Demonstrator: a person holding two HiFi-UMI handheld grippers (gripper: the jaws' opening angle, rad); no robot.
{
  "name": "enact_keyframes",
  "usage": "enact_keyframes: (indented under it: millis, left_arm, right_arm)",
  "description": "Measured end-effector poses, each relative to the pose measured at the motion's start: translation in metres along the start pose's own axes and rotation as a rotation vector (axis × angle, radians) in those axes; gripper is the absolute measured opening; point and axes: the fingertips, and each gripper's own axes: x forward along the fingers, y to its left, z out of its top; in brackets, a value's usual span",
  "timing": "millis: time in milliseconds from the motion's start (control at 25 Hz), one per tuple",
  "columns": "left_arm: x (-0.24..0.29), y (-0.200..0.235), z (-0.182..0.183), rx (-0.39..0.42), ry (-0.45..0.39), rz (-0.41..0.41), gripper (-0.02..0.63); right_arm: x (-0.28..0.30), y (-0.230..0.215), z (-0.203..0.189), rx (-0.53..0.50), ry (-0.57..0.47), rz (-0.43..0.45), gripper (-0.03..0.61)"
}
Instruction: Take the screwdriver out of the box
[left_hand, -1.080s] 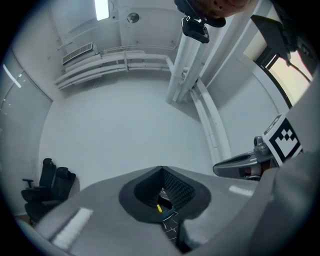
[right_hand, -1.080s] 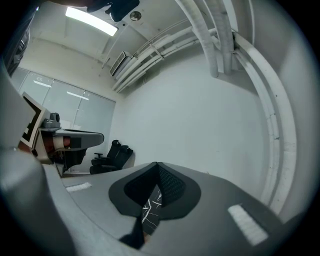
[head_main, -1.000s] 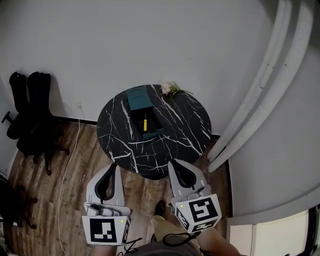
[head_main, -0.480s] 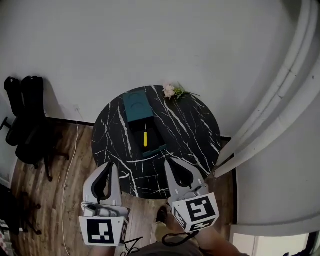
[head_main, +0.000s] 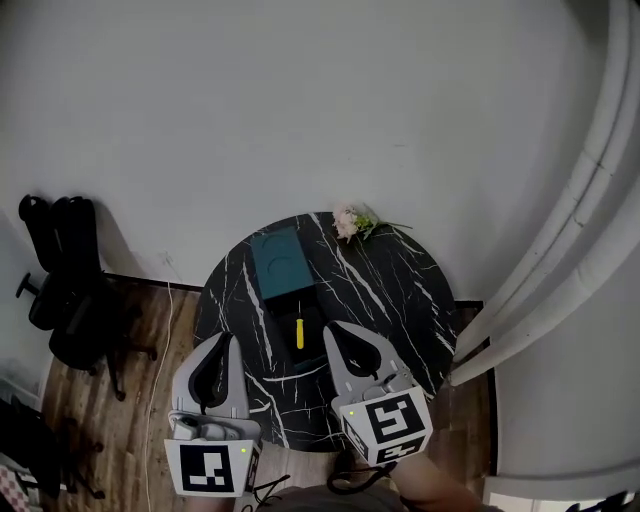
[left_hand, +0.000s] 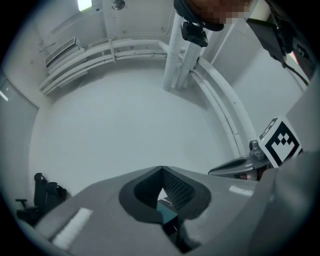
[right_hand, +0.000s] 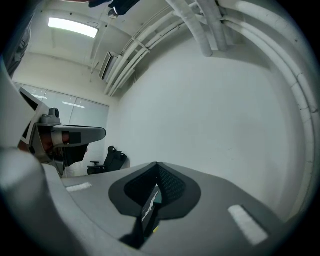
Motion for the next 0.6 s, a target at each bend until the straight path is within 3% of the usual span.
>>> enact_keyframes:
  millis: [280,600]
  left_arm:
    - [0.023,0.016,-0.004,0.001,0.002,0.01,0.002]
    - [0.053,0.048,-0.038,-0.042,0.037,-0.008,0.002]
  right_arm:
    - [0.028,-0.007,0.002,0.004,0.006,0.006,0.028]
    - [0.075,-0.007,-0.032,0.021,0.101,-0.018,0.028]
